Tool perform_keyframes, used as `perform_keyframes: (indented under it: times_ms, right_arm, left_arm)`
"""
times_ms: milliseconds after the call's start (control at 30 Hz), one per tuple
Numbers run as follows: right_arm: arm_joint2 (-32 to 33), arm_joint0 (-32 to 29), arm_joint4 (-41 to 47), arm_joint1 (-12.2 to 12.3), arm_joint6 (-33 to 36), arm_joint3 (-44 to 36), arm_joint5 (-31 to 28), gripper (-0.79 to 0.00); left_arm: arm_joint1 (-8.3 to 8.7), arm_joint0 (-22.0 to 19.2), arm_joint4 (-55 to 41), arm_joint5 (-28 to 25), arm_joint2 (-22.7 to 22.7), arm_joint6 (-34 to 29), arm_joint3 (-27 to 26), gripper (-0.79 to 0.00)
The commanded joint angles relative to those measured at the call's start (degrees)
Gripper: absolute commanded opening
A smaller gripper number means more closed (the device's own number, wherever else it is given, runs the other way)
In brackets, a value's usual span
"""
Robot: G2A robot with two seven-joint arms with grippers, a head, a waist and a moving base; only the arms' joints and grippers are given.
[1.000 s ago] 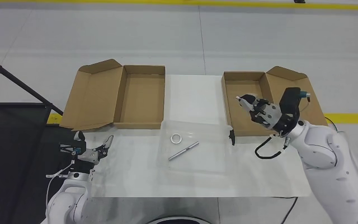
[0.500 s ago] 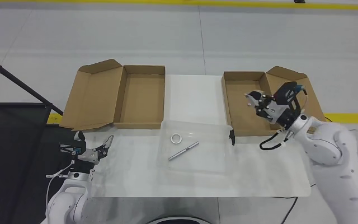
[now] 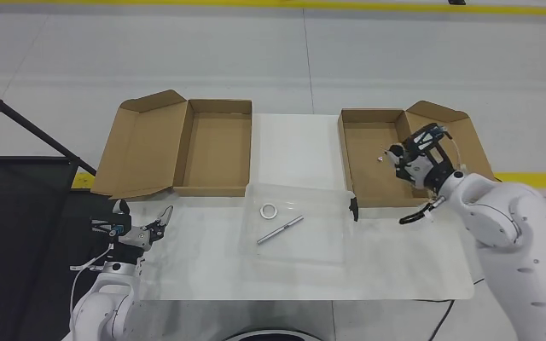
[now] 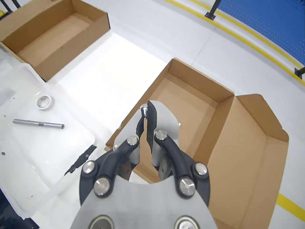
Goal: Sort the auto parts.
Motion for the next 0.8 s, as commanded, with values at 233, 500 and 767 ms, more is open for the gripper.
perform_keyframes:
  times_ms: [233, 500, 767]
  right_arm:
    - [-6.7, 5.8, -1.1, -0.8, 12.5, 5.8, 1.6, -0.785]
    - [-16.9, 15.2, -2.5, -3.3, 17.5, 19.2, 3.2, -0.785]
    - [-23.5, 22.4, -0.9, -6.0, 16.8, 31.9, 2.1, -0.785]
  left_arm:
    - [0.0, 0.0, 0.0, 0.0, 0.0, 0.0, 0.0, 0.0]
    - [0.0, 0.0, 0.0, 0.0, 0.0, 0.0, 0.0, 0.0]
    - [0.0, 0.0, 0.0, 0.0, 0.0, 0.0, 0.0, 0.0]
